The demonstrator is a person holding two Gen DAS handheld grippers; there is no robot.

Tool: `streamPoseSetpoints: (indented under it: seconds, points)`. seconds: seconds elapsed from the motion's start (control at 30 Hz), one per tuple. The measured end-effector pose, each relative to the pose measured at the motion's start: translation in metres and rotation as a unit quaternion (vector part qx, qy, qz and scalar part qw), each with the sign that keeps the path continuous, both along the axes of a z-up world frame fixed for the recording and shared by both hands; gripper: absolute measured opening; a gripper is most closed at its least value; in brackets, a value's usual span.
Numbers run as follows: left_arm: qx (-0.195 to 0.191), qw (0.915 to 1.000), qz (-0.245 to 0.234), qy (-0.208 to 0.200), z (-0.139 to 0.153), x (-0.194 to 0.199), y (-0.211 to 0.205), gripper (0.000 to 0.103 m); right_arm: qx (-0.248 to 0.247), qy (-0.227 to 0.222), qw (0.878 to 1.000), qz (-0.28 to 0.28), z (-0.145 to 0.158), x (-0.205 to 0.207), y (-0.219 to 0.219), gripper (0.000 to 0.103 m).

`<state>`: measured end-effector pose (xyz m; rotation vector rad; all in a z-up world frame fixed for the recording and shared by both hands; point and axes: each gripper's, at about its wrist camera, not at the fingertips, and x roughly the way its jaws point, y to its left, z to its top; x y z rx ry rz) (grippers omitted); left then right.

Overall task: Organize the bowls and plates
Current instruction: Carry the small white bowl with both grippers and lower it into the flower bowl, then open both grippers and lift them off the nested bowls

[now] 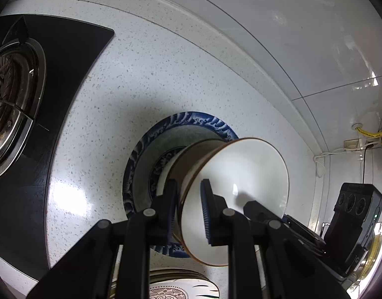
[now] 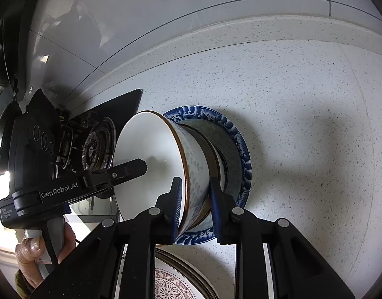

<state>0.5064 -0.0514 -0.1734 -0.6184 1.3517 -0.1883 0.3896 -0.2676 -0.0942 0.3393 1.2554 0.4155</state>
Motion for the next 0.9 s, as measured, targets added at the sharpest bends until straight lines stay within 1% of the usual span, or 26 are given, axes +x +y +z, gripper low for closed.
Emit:
streamPoseSetpoints:
  seconds: [0.2, 0.43, 0.5, 0.53, 0.6, 0.73, 0.9]
  points:
    - [-0.003, 0.9999, 0.004, -0.012, 0.007, -0.005, 0.007, 0.019, -0.013, -0.003, 1.000, 0.012, 0.001, 0.001, 0.004, 0.021]
    - [-0.016, 0.9996, 0.004, -0.022, 0.006, -0.011, 0.012, 0.019, -0.051, -0.010, 0.998, 0.026, 0.005, 0.000, 0.013, 0.021]
    - [-0.017, 0.9995, 0.005, -0.025, 0.006, -0.013, 0.013, 0.019, -0.061, -0.017, 0.998, 0.027, 0.007, -0.001, 0.014, 0.026]
    - [-0.015, 0.9994, 0.007, -0.032, 0.008, -0.013, 0.014, 0.019, -0.061, -0.021, 0.998, 0.027, 0.009, -0.002, 0.014, 0.027]
    - [-0.003, 0.9994, 0.005, -0.034, 0.011, -0.014, 0.014, 0.019, -0.069, -0.026, 0.997, 0.026, 0.011, -0.003, 0.015, 0.031]
    - [-0.002, 0.9995, 0.008, -0.030, 0.006, -0.018, 0.018, 0.019, -0.078, -0.045, 0.995, 0.032, 0.015, -0.009, 0.021, 0.031]
    - [0.005, 0.9990, 0.009, -0.044, 0.009, -0.025, 0.023, 0.019, -0.108, -0.078, 0.990, 0.037, 0.024, -0.021, 0.031, 0.039]
